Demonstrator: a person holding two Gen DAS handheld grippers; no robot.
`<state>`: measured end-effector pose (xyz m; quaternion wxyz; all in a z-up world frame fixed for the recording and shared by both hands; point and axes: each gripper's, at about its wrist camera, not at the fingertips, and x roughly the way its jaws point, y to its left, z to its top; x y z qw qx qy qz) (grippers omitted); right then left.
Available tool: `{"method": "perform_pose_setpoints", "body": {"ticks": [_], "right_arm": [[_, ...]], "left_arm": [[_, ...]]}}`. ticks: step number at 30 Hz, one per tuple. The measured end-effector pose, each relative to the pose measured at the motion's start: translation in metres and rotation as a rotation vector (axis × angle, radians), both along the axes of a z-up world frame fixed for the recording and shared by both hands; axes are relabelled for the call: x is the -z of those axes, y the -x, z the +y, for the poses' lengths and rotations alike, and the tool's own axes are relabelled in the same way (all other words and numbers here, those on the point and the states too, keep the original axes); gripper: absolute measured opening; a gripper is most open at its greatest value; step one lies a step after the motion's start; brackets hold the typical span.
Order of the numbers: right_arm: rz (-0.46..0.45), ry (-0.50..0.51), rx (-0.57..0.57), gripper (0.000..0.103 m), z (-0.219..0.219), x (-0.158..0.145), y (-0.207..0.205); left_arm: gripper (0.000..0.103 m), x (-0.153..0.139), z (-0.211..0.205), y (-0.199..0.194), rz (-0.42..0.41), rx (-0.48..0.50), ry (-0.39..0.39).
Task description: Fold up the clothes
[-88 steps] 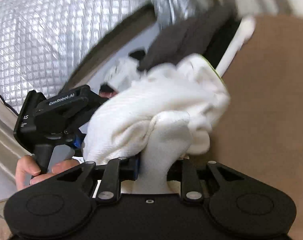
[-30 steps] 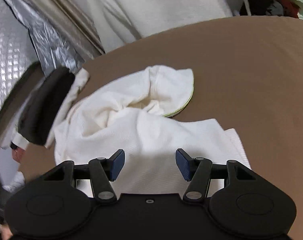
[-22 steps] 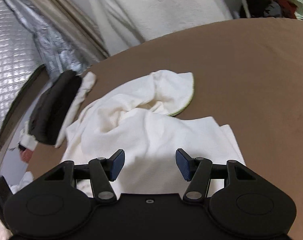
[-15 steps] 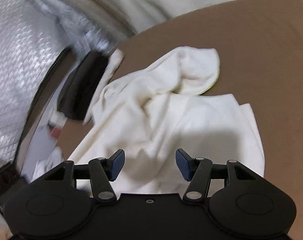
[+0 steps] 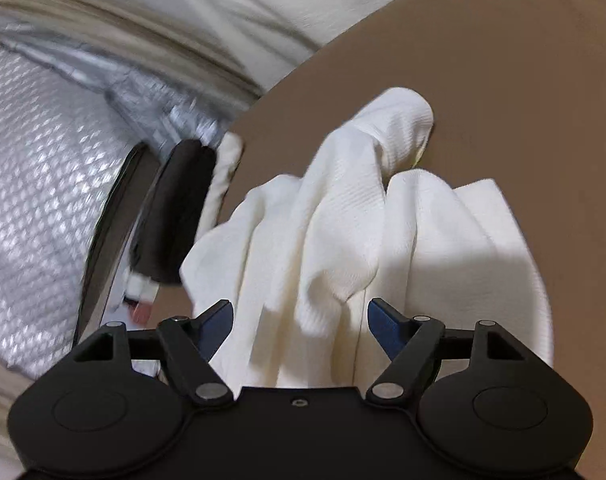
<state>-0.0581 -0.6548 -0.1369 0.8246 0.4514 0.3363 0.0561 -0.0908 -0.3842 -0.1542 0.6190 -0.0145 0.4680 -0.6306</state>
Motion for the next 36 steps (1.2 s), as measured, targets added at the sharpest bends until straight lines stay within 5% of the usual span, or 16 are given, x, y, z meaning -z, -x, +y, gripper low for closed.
{"method": "perform_pose_setpoints", "body": {"ticks": [3,4,5,7,11,15,18,23,25,32,34,36], "right_arm": [[0.035,0.072,0.063,0.078,0.011,0.016,-0.02],[0.045,0.106,0.082,0.071,0.014,0.021,-0.027],[0.034,0.14,0.1,0.06,0.013,0.021,-0.029],[-0.01,0.205,0.108,0.009,0.007,0.014,-0.031],[-0.129,0.243,0.19,0.009,-0.007,-0.003,-0.016],[-0.15,0.269,0.292,0.009,-0.021,-0.018,0.001],[-0.241,0.259,0.129,0.009,0.02,-0.043,0.009],[-0.391,0.239,-0.149,0.009,0.091,-0.085,0.022],[-0.444,0.214,-0.385,0.009,0.141,-0.089,0.028],[-0.233,0.297,-0.569,0.009,0.179,-0.046,0.018],[-0.17,0.321,-0.62,0.009,0.19,-0.034,0.015],[-0.108,0.344,-0.671,0.009,0.2,-0.022,0.013]], "left_arm": [[0.004,-0.001,-0.013,0.009,-0.077,0.006,-0.075],[0.005,0.0,-0.017,0.009,-0.079,-0.004,-0.106],[0.006,0.002,-0.018,0.004,-0.058,-0.02,-0.125],[0.006,0.002,-0.005,-0.01,-0.016,-0.063,-0.135],[0.035,-0.025,0.054,-0.049,-0.006,-0.206,-0.073],[0.047,-0.062,0.124,-0.091,-0.128,-0.437,-0.052],[0.047,-0.074,0.154,-0.123,-0.222,-0.573,-0.096],[0.047,-0.093,0.171,-0.168,-0.152,-0.694,-0.039],[0.051,-0.096,0.162,-0.176,-0.173,-0.7,-0.028],[0.06,-0.064,0.143,-0.19,-0.371,-0.684,-0.056],[0.061,-0.041,0.145,-0.185,-0.333,-0.703,-0.029],[0.061,-0.016,0.139,-0.189,-0.167,-0.701,-0.032]]}}
